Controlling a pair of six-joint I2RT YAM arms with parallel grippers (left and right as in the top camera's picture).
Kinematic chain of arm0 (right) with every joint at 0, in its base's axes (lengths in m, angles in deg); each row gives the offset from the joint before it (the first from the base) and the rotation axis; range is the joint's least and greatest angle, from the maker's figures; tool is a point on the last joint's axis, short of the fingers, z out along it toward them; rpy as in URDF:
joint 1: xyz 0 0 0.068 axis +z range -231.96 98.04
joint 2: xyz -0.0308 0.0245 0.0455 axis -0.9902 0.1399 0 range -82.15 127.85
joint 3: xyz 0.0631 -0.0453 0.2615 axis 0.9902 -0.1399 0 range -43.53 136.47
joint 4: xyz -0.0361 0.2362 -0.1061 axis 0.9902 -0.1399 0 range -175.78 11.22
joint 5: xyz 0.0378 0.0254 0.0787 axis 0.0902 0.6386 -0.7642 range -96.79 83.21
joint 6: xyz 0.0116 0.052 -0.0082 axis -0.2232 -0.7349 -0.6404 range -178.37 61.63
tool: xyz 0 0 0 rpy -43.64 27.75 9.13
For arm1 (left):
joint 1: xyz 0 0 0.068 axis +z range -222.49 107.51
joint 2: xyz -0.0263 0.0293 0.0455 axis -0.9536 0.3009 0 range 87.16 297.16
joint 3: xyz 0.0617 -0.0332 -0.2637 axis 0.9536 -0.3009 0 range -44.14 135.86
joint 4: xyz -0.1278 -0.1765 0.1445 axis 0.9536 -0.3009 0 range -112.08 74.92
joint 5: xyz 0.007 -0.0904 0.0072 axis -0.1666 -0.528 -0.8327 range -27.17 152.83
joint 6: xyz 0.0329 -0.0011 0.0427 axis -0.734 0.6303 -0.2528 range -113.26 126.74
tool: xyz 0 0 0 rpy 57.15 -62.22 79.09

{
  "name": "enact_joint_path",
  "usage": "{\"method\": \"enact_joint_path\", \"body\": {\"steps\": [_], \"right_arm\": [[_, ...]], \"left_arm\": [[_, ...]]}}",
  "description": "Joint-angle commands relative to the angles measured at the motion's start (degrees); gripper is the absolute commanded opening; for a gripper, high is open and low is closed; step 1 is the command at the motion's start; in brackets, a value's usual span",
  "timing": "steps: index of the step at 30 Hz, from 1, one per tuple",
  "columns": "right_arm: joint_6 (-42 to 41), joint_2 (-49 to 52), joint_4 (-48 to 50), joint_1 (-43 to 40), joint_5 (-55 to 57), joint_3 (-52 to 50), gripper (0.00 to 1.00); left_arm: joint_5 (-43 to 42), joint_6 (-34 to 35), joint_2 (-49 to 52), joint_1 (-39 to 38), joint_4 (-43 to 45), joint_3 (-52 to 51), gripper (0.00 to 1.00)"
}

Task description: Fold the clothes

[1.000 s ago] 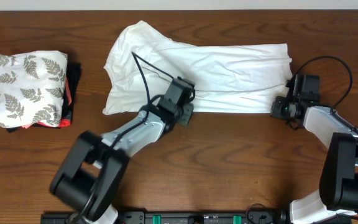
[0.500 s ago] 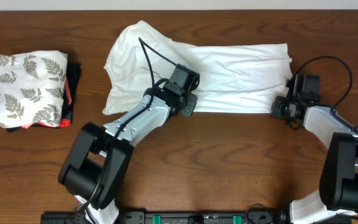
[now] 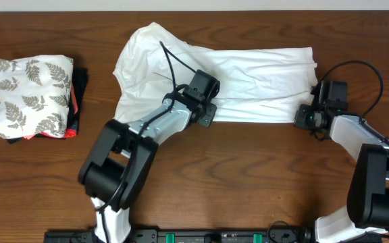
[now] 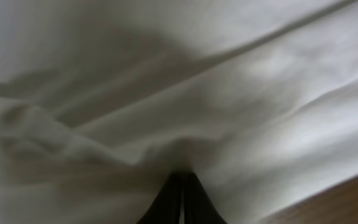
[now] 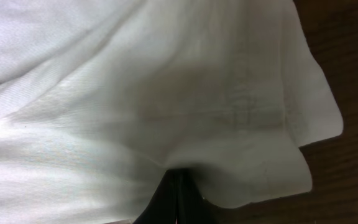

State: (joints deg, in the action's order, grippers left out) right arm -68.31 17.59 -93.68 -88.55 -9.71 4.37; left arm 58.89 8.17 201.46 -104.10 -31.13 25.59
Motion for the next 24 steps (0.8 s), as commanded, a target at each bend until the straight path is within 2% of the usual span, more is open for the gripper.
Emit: {"method": "enact_joint_path", "body": {"steps": [1,10,19,24], "right_arm": [[-0.6,5.1,-2.7,-0.7,0.9,-3.8,0.01],[-0.6,5.1,-3.5,-0.7,0.9,-3.8,0.01],[-0.2,5.1,-2.7,-0.7,0.9,-3.8,0.02],[6.1,2.8,-2.1,-0.7,-1.6,-2.0,0.1]], "left_arm": [[-0.2,-0.8,1.7,0.2,0.3,2.9,0.06],[3.3,-1.8,3.3,1.0,17.1,3.2,0.06],[5.7,-1.6,2.6,3.3,11.8,3.4,0.06],[10.3,-1.9,-2.5,3.4,8.6,3.7,0.06]]}}
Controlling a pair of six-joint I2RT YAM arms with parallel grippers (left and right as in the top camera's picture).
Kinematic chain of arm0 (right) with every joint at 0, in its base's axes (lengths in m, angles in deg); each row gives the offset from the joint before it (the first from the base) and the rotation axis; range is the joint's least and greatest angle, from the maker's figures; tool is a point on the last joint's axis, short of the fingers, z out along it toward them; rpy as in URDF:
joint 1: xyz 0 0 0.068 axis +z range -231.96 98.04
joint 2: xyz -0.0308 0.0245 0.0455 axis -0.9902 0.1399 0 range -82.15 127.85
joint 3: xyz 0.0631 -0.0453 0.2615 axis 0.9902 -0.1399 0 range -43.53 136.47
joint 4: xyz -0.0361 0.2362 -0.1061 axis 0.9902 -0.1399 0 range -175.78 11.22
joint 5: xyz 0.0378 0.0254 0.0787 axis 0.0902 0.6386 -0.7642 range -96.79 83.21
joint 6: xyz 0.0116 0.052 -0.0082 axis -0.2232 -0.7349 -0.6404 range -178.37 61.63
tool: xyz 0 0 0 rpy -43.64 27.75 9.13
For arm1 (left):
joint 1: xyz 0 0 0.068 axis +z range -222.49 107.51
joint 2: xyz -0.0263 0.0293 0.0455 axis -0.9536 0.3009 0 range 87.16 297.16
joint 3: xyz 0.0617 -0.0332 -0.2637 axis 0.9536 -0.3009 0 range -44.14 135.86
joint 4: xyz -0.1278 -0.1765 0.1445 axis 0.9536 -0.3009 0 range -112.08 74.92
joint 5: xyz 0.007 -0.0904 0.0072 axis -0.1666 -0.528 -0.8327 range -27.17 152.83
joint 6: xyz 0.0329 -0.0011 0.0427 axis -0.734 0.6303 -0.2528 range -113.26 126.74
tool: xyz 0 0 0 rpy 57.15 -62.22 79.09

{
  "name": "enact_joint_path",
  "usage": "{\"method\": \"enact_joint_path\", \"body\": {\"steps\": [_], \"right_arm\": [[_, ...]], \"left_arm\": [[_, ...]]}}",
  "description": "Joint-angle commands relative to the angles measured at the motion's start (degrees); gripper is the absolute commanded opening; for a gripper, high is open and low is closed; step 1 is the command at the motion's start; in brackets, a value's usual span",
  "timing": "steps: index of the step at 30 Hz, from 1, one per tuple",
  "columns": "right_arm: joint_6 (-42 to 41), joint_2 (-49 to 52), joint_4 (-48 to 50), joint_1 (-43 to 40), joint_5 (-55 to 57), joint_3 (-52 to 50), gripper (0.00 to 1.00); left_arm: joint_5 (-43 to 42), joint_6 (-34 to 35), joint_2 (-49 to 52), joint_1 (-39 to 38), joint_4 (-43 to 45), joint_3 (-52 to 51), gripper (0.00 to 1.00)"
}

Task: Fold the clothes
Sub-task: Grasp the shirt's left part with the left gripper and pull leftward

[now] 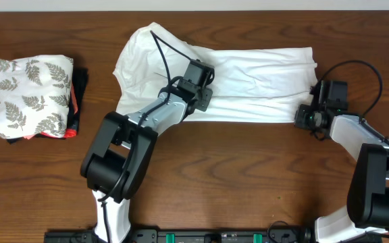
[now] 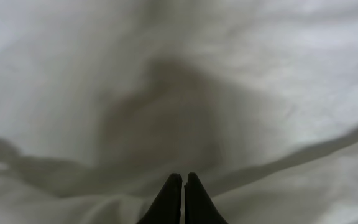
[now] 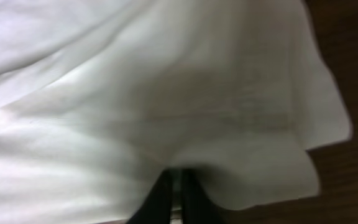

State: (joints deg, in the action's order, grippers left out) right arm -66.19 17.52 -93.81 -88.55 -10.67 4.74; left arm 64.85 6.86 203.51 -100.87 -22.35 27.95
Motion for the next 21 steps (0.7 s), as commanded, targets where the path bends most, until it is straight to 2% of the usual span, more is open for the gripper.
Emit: {"method": "enact_joint_path", "body": {"steps": [1,5,7,9,12,14,21], "right_arm": [[4.0,1.6,-2.4,-0.7,-0.7,-1.7,0.11],[4.1,-5.4,-4.1,-0.5,-2.9,1.4,0.15],[4.3,-9.1,-3.8,0.0,-4.6,2.2,0.16],[4.7,-11.4,-3.7,1.0,-4.7,2.3,0.15],[5.3,-11.9,-4.3,2.6,-4.5,2.2,0.15],[5.3,-10.7,-4.4,3.3,-4.5,1.9,0.15],[5.3,-3.0,-4.3,4.4,-4.5,1.8,0.15]], "left_arm": [[6.4,-0.5,-6.1,0.2,-0.1,1.3,0.06],[13.9,-0.5,-10.9,0.2,0.2,1.3,0.06],[14.2,-0.5,-12.0,0.3,0.1,1.3,0.05],[12.2,0.0,-12.2,0.3,-1.6,1.3,0.06],[1.1,1.2,-11.8,-0.3,-7.8,1.2,0.06],[-3.1,2.4,-11.0,-1.0,-11.7,1.1,0.06],[-3.6,3.6,-5.9,-4.4,-16.5,0.3,0.06]]}}
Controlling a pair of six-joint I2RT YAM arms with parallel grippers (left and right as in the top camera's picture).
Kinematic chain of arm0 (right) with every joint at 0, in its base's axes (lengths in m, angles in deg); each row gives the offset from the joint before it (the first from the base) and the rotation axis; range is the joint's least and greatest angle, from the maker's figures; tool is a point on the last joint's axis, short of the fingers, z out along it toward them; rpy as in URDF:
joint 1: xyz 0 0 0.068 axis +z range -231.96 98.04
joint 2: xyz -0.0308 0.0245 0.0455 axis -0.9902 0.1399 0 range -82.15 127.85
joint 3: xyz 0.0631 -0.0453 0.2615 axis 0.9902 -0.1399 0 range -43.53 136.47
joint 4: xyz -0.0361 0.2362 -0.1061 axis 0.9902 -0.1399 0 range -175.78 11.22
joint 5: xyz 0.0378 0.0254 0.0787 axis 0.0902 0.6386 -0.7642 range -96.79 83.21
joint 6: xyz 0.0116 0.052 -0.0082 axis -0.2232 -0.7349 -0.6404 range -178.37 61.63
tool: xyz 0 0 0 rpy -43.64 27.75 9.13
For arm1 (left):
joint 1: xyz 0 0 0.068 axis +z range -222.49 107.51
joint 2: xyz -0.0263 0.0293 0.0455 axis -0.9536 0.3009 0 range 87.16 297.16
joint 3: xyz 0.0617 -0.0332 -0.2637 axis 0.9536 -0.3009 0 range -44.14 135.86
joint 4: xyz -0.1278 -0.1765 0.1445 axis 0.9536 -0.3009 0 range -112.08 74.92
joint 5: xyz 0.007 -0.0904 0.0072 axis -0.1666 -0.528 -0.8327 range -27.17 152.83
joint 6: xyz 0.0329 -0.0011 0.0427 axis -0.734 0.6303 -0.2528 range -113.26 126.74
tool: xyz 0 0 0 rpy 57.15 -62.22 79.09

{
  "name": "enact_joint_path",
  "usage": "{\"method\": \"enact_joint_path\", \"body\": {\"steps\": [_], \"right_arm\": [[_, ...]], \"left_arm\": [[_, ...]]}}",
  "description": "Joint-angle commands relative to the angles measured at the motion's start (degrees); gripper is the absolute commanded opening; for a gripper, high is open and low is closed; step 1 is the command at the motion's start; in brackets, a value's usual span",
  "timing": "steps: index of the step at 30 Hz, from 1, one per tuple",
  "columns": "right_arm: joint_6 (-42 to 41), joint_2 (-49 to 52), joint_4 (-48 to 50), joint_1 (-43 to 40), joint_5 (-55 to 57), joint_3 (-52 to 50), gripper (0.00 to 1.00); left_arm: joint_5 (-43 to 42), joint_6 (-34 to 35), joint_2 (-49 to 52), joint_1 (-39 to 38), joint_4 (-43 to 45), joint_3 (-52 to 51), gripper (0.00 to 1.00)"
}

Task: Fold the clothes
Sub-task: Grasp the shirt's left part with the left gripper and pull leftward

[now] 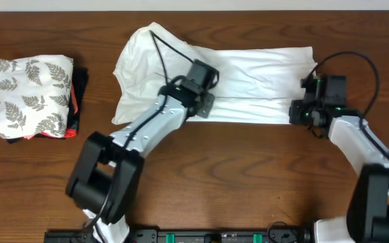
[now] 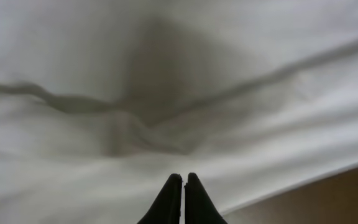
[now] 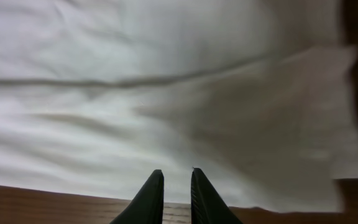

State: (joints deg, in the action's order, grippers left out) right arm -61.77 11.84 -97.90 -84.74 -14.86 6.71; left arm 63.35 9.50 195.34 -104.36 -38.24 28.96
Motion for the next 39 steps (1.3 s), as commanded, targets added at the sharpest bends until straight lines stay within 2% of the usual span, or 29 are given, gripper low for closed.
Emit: {"method": "enact_joint_path", "body": {"steps": [1,11,15,21,39], "right_arm": [[0.9,4.1,0.0,0.6,-0.3,-0.2,0.14],[0.9,10.5,4.3,0.6,0.4,-0.2,0.16],[0.9,10.7,4.8,0.5,0.6,-0.2,0.17],[0.7,10.8,4.1,0.3,5.3,-0.2,0.18],[0.7,10.8,2.6,-2.4,5.3,-0.2,0.17]], "left_arm": [[-2.1,0.9,3.1,-1.3,-0.5,-0.7,0.06],[2.3,0.3,12.6,0.2,14.7,-0.7,0.06],[2.3,0.3,14.9,1.9,18.0,-0.7,0.06],[5.6,0.3,14.6,5.1,18.2,-0.6,0.07],[5.6,0.3,14.5,14.3,10.5,-0.6,0.07]]}}
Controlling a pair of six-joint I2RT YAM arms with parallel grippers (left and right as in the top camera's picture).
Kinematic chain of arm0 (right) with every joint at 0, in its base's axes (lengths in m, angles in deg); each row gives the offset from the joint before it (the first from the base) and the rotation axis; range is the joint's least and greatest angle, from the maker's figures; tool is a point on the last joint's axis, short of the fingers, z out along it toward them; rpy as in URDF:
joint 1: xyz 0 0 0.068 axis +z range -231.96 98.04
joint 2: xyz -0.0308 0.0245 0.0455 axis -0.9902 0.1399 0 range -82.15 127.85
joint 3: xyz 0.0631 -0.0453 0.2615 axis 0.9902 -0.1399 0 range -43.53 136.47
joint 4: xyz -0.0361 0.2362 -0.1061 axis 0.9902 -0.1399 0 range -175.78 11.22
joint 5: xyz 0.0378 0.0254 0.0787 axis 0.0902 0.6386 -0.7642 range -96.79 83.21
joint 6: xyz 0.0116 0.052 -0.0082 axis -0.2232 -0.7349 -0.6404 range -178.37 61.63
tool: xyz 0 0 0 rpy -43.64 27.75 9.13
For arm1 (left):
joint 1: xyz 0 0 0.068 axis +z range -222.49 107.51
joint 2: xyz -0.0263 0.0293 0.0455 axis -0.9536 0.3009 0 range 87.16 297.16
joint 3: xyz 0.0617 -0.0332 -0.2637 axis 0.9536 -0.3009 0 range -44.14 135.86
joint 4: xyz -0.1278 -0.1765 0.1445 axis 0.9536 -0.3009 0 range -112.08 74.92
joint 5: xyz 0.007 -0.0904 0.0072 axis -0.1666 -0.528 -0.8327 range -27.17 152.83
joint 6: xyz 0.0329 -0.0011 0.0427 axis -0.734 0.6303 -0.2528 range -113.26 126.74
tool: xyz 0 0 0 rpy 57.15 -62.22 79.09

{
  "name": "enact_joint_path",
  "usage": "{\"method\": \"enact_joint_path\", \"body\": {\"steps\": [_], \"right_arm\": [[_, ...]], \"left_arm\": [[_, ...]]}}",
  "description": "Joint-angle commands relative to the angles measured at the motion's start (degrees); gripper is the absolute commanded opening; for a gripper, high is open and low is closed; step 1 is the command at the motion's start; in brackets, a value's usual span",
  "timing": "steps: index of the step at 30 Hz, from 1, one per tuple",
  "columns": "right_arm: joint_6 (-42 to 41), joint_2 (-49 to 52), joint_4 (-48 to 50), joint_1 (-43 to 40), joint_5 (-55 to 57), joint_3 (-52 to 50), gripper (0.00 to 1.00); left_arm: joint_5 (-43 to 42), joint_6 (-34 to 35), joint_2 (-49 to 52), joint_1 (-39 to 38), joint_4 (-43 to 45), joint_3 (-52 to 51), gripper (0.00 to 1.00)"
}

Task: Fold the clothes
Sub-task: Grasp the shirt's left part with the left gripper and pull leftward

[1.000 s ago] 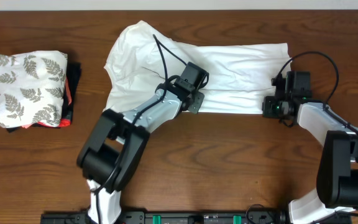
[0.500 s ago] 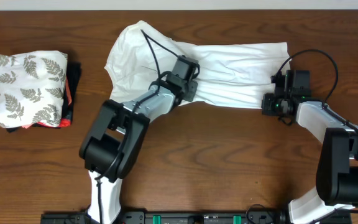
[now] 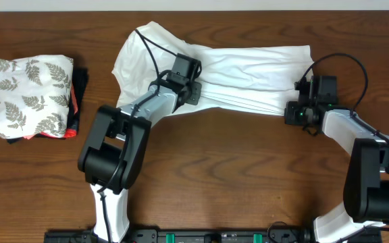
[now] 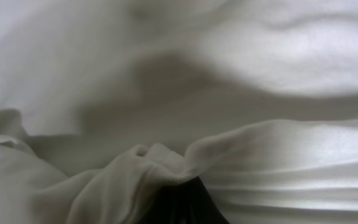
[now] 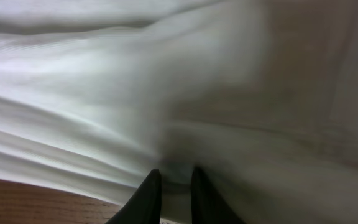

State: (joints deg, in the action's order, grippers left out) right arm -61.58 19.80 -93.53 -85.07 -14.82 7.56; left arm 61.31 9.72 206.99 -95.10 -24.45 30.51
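A white garment (image 3: 248, 64) lies spread across the far middle of the brown table (image 3: 248, 182), its near edge gathered into pleats. My left gripper (image 3: 188, 91) sits at the left part of that near edge. In the left wrist view it (image 4: 182, 202) is shut, with a bunch of the white cloth (image 4: 148, 162) heaped over its dark fingertips. My right gripper (image 3: 293, 112) is at the garment's near right corner. In the right wrist view it (image 5: 173, 186) shows white cloth pinched between its two fingers (image 5: 146, 193).
A folded stack topped by a fern-print cloth (image 3: 29, 94) lies at the far left, with dark and red garments (image 3: 78, 101) under it. Black cables (image 3: 346, 64) arc over both arms. Bare wood fills the near half of the table.
Both grippers have moved toward the far side with the garment's near edge, which now sits higher and pleated. Cloth is now bunched over the left fingers and between the right fingers.
Both grippers were shut, resting on the flat garment's near edge, left in the middle and right at the corner. The left then stood further in on the cloth. Later the right's fingers stood apart over the cloth. Now both hold the raised, pleated edge.
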Motion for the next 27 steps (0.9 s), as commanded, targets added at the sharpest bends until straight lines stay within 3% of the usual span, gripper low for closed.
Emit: {"method": "enact_joint_path", "body": {"steps": [1,7,9,11,16,19,27], "right_arm": [[0.5,2.8,-1.8,-2.4,5.3,-1.0,0.17],[0.5,2.8,-1.8,-4.0,7.0,-1.0,0.17],[0.5,2.8,-1.8,-4.6,7.0,-1.1,0.17],[0.5,2.8,-1.8,-4.9,7.0,-1.0,0.17],[0.5,2.7,-1.6,-4.9,7.0,-0.9,0.17],[0.5,1.4,-2.5,-4.9,6.1,0.2,0.18],[0.8,-9.3,-6.7,-4.6,1.4,6.6,0.19]], "left_arm": [[7.6,0.0,2.9,5.5,-3.8,-2.2,0.07],[7.6,0.0,2.9,7.3,-9.6,-2.2,0.06],[7.6,0.0,2.9,7.5,-11.7,-2.2,0.08],[7.6,0.0,2.9,7.4,-13.2,-2.2,0.16],[7.5,-0.9,1.8,6.9,-14.2,-2.2,0.17],[7.6,-1.1,-0.7,6.4,-13.9,-1.9,0.25],[7.5,-1.9,-11.6,4.8,-13.3,-1.9,0.31]]}}
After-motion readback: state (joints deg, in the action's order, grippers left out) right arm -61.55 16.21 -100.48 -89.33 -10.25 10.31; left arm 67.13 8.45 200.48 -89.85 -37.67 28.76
